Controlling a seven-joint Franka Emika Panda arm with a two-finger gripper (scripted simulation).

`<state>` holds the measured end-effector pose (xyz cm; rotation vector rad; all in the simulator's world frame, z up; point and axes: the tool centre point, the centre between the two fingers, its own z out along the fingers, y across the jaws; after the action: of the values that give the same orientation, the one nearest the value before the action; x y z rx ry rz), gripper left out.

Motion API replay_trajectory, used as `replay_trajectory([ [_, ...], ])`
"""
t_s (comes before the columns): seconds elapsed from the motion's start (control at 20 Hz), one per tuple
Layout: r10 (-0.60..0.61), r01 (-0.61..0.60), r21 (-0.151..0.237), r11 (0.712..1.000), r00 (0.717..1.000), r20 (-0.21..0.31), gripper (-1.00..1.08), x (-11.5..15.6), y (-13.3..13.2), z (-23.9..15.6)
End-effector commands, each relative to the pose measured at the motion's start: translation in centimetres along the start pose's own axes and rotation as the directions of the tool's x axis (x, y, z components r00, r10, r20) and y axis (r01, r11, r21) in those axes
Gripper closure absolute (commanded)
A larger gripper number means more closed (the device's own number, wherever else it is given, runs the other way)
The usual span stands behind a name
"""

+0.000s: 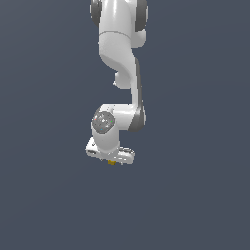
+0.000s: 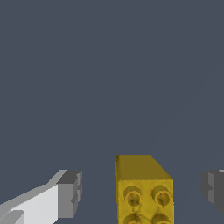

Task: Pick up the object and move it to a goal position.

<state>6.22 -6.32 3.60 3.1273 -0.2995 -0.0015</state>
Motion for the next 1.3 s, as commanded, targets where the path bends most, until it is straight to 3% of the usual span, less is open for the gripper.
replay_trajectory([
  [0.0, 0.000, 0.000, 0.000, 1.000, 1.000, -0.001, -0.92, 0.0, 0.0, 1.0],
  [0.25, 0.000, 0.000, 0.000, 1.000, 1.000, -0.001, -0.92, 0.2, 0.0, 1.4],
  [0.3, 0.000, 0.000, 0.000, 1.000, 1.000, -0.001, 1.08, 0.2, 0.0, 1.4],
  [0.9, 0.000, 0.000, 0.000, 1.000, 1.000, -0.001, 1.08, 0.1, -0.1, 1.3],
  [1.25, 0.000, 0.000, 0.000, 1.000, 1.000, -0.001, 1.08, -0.6, -2.7, -0.8],
])
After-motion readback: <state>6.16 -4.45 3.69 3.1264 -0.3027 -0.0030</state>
